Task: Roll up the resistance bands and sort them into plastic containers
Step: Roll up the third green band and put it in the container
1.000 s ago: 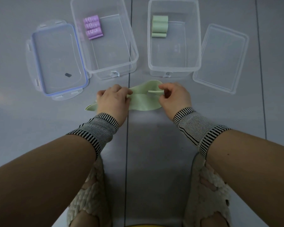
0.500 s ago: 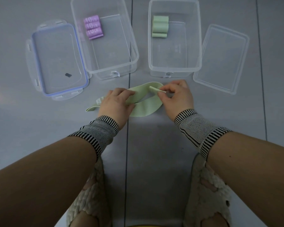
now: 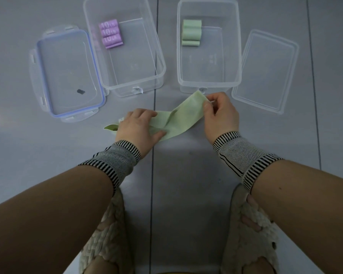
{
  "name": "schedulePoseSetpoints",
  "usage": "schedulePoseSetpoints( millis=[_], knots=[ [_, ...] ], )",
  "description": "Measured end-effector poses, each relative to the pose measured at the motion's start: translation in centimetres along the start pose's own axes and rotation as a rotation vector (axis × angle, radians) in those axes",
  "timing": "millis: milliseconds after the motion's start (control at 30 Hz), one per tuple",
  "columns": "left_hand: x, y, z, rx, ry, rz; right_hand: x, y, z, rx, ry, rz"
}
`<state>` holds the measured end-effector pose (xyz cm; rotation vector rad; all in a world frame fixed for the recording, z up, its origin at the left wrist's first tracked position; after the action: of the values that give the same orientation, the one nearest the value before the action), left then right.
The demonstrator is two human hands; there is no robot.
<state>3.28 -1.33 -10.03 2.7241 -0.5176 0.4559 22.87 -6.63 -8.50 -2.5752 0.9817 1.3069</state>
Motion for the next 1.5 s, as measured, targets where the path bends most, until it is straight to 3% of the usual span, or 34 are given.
schedulePoseSetpoints(
  millis=[567, 867, 1000, 1100, 1300, 1500],
  knots=[
    [0.1, -0.3, -0.4, -0.014, -0.268, -0.043, 1.2, 0.0, -0.6, 0.003, 0.064, 0.101],
    [0.6, -0.8, -1.5, 0.214, -0.228, 0.053, 1.7, -0.7, -1.7, 0.115, 0.208, 0.02],
    [0.5, 0.4, 0.0, -0.048, -0.343, 0.171, 2.3, -0.5, -1.9, 0.041, 0.182, 0.148],
    [0.5, 1.4, 1.0, -0.181, -0.249, 0.178, 2.2, -0.2, -1.9, 0.024, 0.053, 0.178],
    [-0.4, 1.7, 0.2, -0.151, -0.157, 0.118, 2.2, 0.1, -1.7, -0.08, 0.22, 0.144],
    [-3.4, 1.7, -1.8, -0.115, -0.153, -0.12, 1.1, 1.6, -0.7, -0.19, 0.42, -0.088]
  ],
)
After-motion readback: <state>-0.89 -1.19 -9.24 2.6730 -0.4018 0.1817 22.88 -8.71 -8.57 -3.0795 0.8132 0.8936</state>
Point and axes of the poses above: each hand's wrist, its own y-axis away from the middle knuckle, its own z-axis out of the palm, x = y × z, the point moved 1 cm from there along -y, towards the middle knuckle, and after that the axes turned 2 degrees about -y, right-handed, at the moved point
